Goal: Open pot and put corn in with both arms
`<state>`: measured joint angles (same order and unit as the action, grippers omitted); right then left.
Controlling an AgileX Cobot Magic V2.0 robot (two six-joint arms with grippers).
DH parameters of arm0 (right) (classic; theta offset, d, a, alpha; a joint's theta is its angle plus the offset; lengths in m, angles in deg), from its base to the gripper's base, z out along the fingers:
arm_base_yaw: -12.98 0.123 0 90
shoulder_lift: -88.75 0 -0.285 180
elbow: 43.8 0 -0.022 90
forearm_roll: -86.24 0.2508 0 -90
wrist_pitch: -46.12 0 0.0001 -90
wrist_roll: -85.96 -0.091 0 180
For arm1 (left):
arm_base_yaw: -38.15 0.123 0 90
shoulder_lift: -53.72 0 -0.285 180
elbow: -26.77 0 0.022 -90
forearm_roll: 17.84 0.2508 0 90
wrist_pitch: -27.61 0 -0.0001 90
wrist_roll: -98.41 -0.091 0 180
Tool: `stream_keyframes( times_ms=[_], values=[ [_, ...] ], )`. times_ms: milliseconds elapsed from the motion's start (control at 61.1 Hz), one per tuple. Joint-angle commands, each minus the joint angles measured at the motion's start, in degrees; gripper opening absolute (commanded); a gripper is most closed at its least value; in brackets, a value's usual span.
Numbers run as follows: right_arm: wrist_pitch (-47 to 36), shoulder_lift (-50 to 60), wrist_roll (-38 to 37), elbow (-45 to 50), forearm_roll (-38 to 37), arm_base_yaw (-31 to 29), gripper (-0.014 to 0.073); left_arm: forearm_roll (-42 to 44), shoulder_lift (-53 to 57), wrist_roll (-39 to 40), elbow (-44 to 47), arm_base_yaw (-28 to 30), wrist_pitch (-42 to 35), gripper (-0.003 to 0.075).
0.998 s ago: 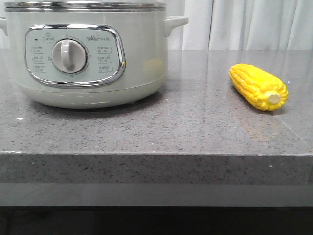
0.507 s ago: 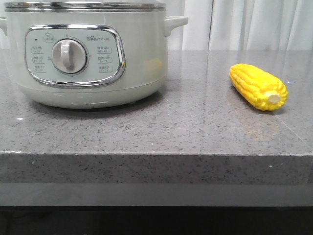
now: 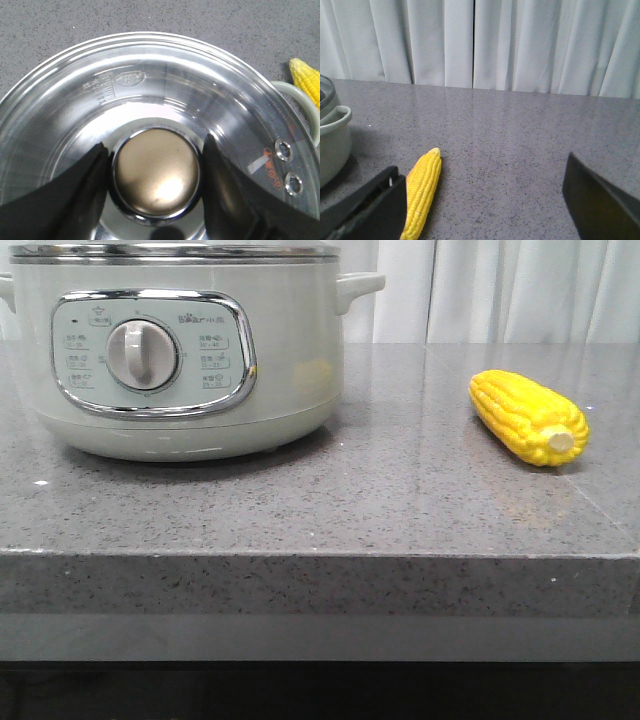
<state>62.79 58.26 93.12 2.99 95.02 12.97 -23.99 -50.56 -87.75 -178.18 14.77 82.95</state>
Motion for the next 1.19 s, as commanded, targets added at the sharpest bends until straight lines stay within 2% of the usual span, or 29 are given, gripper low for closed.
stream_keyframes(
  times_ms=[0, 393, 524, 818, 933, 1178],
  values=[
    [-3.95, -0.85, -0.01, -1.62, -0.41, -0.37, 0.0644, -0.85, 2.74, 0.11, -2.06, -0.4, -4.14, 0.0218],
    [-4.13, -0.84, -0.01, -1.62, -0.41, -0.37, 0.0644, -0.85, 12.34, 0.01, -2.06, -0.4, -5.77, 0.0218],
    [-4.13, -0.84, -0.01, -1.62, -0.41, -0.37, 0.0644, -0.85, 17.5, -1.39, 0.98, -0.4, -4.8, 0.0218],
    [-3.69, -1.67, -0.01, -1.62, -0.41, -0.37, 0.0644, -1.21, 35.48, -1.39, 22.52, -0.4, -5.78, 0.0218],
    [-3.81, -3.62, -0.01, -1.62, -0.41, -0.37, 0.0644, -1.32, 44.72, -1.02, 32.49, -0.4, -6.05, 0.0218],
    [-4.56, -9.9, -0.01, -1.69, -0.25, -0.23, 0.0644, -3.88, 60.38, -0.87, 47.18, -0.4, -6.05, 0.0218]
  ],
)
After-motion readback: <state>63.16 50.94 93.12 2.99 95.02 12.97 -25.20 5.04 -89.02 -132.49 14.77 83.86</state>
